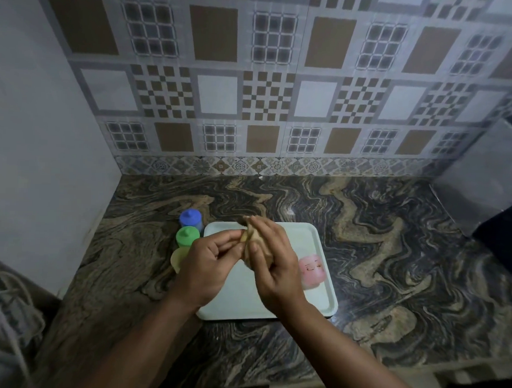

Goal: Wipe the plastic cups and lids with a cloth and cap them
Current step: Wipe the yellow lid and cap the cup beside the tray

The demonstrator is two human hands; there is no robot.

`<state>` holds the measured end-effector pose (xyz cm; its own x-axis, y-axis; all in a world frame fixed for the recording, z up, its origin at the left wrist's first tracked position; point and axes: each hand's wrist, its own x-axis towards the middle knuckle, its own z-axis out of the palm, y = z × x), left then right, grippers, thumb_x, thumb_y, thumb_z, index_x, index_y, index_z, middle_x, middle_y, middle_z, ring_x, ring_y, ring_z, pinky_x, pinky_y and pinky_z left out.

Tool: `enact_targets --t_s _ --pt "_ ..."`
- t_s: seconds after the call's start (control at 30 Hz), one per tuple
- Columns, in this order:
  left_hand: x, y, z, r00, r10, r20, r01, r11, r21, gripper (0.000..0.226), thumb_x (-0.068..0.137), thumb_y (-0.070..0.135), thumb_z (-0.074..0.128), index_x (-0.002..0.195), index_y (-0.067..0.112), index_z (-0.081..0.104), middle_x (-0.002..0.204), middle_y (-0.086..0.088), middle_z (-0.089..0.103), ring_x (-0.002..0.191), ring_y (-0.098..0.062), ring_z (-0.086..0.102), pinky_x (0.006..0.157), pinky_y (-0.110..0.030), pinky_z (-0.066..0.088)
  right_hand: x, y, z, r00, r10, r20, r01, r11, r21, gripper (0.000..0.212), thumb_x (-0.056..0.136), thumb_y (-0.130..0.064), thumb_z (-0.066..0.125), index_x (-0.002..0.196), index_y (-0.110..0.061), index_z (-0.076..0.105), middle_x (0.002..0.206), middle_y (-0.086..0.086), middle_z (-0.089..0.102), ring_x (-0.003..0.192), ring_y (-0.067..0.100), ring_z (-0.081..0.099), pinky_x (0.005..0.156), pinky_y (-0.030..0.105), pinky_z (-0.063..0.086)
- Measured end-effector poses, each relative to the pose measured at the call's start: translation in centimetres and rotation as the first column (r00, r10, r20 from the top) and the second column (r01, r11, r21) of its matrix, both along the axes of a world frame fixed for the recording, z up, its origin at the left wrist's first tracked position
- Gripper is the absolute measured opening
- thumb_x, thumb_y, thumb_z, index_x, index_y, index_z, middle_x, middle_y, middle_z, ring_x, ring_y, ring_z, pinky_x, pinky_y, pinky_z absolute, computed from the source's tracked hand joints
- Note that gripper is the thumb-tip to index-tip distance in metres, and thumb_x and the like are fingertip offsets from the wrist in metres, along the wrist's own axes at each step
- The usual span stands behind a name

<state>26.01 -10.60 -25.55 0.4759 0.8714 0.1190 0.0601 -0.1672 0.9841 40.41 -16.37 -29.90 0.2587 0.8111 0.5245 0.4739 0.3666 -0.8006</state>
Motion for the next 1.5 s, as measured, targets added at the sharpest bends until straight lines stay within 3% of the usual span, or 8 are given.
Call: enact_targets --t_s 0.17,0.27,0.37,0.5,0.73,0.97,1.23,1.5 --pt "-0.7 0.2 -0.5 0.996 0.076 -0.050 -0.073 0.995 0.070 0.030 0.093 0.005 0.067 0.106 0.032 0.071 0.096 0.019 0.078 0.096 -0.003 0.074 0.082 -0.018 0.057 0.4 2.2 3.2 0.707 -0.168 -0.687 -0.235 0.860 -0.453 0.039 0.114 -0.033 0.043 0.119 -0.011 0.075 0.117 0.011 0.079 0.104 0.025 0.073 0.082 0.040 0.063" --pt "-0.9 0.2 -0.8 0.985 0.151 -0.079 -0.142 0.983 0.119 0.033 0.093 0.005 0.068 0.100 0.037 0.069 0.091 0.030 0.074 0.094 0.002 0.072 0.080 -0.014 0.055 0.3 1.8 2.0 0.870 -0.142 -0.472 0.052 0.979 -0.199 0.030 0.114 -0.023 0.047 0.134 -0.015 0.068 0.127 0.006 0.075 0.120 0.019 0.070 0.098 0.034 0.060" --pt "-0.5 0.1 -0.6 0.994 0.062 -0.095 -0.038 0.972 0.231 0.025 0.095 0.009 0.065 0.110 0.028 0.071 0.102 0.020 0.076 0.099 -0.002 0.072 0.083 -0.017 0.056 -0.6 0.9 0.1 0.993 0.025 -0.119 -0.027 0.999 -0.018 0.035 0.111 -0.024 0.050 0.141 -0.010 0.062 0.129 0.006 0.071 0.123 0.024 0.067 0.103 0.038 0.054" --pt "-1.3 0.0 -0.6 0.995 0.088 -0.046 -0.071 0.957 0.281 0.023 0.092 0.026 0.063 0.113 0.035 0.070 0.107 0.022 0.075 0.100 -0.002 0.072 0.084 -0.018 0.056 -0.3 1.9 1.8 0.802 -0.110 -0.587 -0.138 0.922 -0.362 0.032 0.113 -0.030 0.048 0.119 -0.009 0.072 0.107 0.022 0.075 0.081 0.024 0.066 0.067 0.036 0.055" --pt "-1.5 0.0 -0.9 0.960 0.181 -0.213 -0.034 0.833 0.552 0.022 0.093 0.018 0.060 0.109 0.016 0.074 0.096 0.013 0.075 0.086 0.001 0.068 0.073 -0.017 0.053 -0.7 1.4 0.6 0.965 0.023 -0.260 -0.060 0.989 -0.135 0.031 0.110 -0.033 0.053 0.134 -0.019 0.068 0.121 0.001 0.074 0.117 0.018 0.070 0.097 0.037 0.057" --pt "-1.9 -1.4 -1.8 0.971 0.207 -0.116 -0.104 0.812 0.575 0.019 0.094 0.014 0.062 0.109 0.010 0.074 0.095 0.014 0.072 0.086 0.008 0.064 0.073 -0.009 0.047 1.2 2.7 2.5 0.825 -0.125 -0.551 -0.204 0.844 -0.496 0.038 0.112 -0.027 0.047 0.099 -0.005 0.076 0.084 0.030 0.068 0.071 0.029 0.055 0.063 0.036 0.042" --pt "-0.1 -0.7 -1.9 0.943 0.274 0.188 -0.237 0.951 -0.199 0.020 0.097 0.001 0.058 0.103 0.015 0.072 0.098 0.003 0.077 0.095 -0.014 0.074 0.073 -0.025 0.061 0.9 0.5 3.1 0.788 0.046 -0.614 -0.244 0.939 -0.243 0.028 0.101 -0.023 0.070 0.127 -0.013 0.072 0.111 0.007 0.079 0.091 0.016 0.069 0.071 0.028 0.057" --pt "1.5 -1.4 -3.2 0.932 0.360 0.052 -0.345 0.921 -0.182 0.037 0.101 0.010 0.058 0.125 0.036 0.067 0.110 -0.001 0.076 0.098 -0.010 0.074 0.074 -0.030 0.063 -0.2 0.1 2.0 0.808 -0.100 -0.581 -0.148 0.920 -0.364 0.025 0.100 -0.012 0.072 0.123 -0.018 0.075 0.107 0.011 0.080 0.087 0.020 0.075 0.064 0.042 0.065"
